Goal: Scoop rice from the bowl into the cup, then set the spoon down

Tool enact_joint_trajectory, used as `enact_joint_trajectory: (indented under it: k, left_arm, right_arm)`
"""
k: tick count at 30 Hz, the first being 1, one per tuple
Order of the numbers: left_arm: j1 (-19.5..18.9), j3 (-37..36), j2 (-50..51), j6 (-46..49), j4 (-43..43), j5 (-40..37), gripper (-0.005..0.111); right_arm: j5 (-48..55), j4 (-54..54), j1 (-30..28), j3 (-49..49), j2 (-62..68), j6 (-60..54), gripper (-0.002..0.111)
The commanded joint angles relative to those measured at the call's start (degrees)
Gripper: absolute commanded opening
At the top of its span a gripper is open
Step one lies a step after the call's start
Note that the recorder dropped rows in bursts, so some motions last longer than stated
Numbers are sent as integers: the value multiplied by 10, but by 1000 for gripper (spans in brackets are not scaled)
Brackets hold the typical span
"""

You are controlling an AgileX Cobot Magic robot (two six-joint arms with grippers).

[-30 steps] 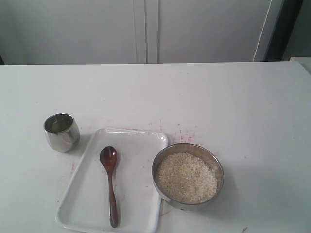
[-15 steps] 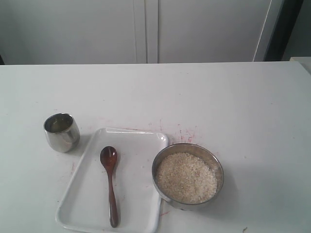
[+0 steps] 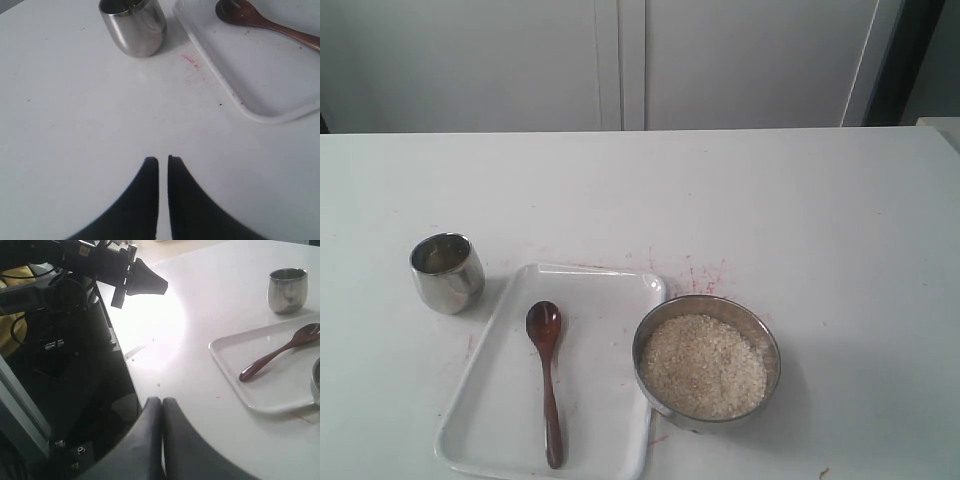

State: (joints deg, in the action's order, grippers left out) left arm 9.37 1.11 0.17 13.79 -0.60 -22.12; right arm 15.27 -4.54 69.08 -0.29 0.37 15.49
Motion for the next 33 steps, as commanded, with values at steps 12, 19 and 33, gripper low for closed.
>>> enact_joint_trajectory:
  k: [12, 19, 33]
  left_arm:
    - [0, -5, -2, -3, 1, -19, 14]
    - [0, -5, -2, -3, 1, -19, 14]
    - [0, -5, -2, -3, 1, -19, 14]
  right_arm:
    - [-1, -1, -2, 3, -4, -7, 0]
    - [-1, -1, -41, 3, -4, -7, 0]
    - [-1, -1, -243, 3, -4, -7, 0]
